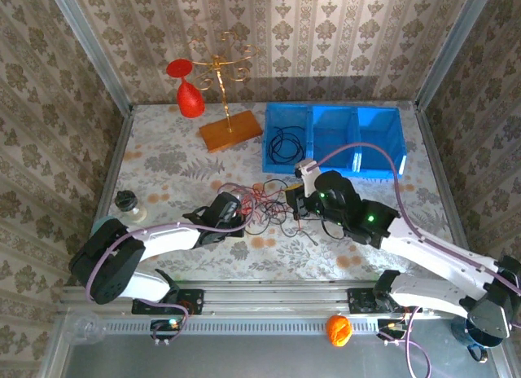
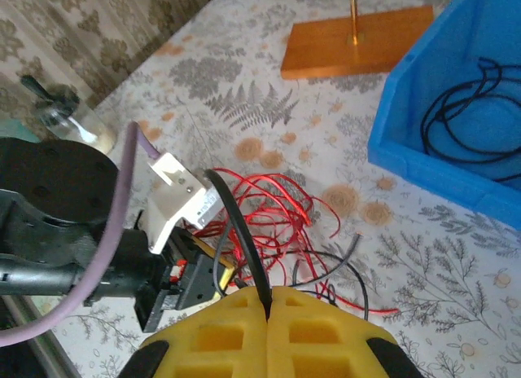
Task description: Untangle the cables
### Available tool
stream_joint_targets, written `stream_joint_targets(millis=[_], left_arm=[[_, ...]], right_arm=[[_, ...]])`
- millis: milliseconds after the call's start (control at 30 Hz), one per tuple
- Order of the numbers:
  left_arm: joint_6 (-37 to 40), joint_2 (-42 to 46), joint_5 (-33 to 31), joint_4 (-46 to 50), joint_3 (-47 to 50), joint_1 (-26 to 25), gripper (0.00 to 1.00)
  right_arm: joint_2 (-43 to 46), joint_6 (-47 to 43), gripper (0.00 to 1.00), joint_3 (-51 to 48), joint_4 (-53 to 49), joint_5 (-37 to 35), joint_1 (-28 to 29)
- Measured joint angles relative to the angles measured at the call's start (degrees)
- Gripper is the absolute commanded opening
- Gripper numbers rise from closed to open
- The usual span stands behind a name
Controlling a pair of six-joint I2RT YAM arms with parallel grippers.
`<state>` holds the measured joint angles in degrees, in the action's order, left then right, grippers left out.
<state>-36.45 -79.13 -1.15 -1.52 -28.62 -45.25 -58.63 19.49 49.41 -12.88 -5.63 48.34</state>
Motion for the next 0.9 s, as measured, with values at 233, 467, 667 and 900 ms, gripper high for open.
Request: stream_joint_targets(millis=[233,467,667,900], left_arm=[[0.0,0.4,0.7,-0.2,0.1,0.0,0.0],[2.5,9.5,4.3,3.9,-0.3,0.0,0.44],[6.3,21.1,6.8,9.3,-3.7,0.5,0.55],[11.3,24.3,10.6,10.2,-8.2,2.3,0.48]], right_arm=[[4.9,0.0,0.08,0.0,-0.2,-0.7,0.3],[5.6,0.0,0.08,-1.3,0.7,-2.6,0.3],[5.3,0.0,0.08,-3.6,1.0,-3.2,0.3],[3.8,0.0,0.08,-3.6,2.3,-2.7,0.3]])
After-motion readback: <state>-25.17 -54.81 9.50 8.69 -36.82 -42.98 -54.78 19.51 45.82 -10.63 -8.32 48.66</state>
